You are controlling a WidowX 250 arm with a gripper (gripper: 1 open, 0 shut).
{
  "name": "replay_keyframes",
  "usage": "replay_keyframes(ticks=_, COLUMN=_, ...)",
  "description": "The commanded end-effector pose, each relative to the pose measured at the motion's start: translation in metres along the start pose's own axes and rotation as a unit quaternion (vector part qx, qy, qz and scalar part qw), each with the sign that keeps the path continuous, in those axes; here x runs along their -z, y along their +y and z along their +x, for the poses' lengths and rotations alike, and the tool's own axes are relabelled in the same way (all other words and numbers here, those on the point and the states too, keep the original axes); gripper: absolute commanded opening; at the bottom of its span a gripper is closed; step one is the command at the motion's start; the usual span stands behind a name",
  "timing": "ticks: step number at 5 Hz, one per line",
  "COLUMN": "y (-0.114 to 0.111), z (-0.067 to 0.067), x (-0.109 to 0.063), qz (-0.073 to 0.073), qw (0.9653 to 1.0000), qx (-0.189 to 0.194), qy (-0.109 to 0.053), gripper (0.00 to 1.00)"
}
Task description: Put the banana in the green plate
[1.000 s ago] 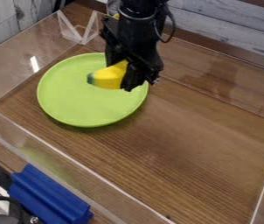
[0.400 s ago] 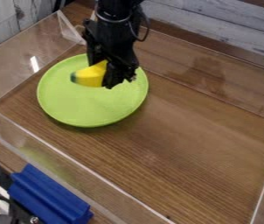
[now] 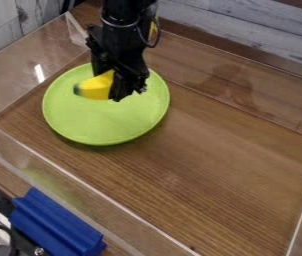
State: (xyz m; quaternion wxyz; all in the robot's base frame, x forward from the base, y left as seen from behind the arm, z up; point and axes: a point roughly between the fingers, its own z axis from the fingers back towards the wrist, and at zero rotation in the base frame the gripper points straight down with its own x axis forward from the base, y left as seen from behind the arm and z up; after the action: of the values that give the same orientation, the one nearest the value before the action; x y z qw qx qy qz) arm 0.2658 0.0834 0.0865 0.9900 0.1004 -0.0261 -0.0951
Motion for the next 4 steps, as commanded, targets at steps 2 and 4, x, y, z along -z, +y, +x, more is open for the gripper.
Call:
replay_keyframes(ticks=2, y=0.0152, z=0.0071, x=-0.0117, qz=0.014, qw=0.9995, qx=-0.013, qy=-0.024, gripper=0.0)
replay_keyframes(ticks=4, y=0.0197, z=0.006, x=-0.012, qz=0.016, qw=0.9994, qx=-0.016, qy=-0.026, gripper=0.0)
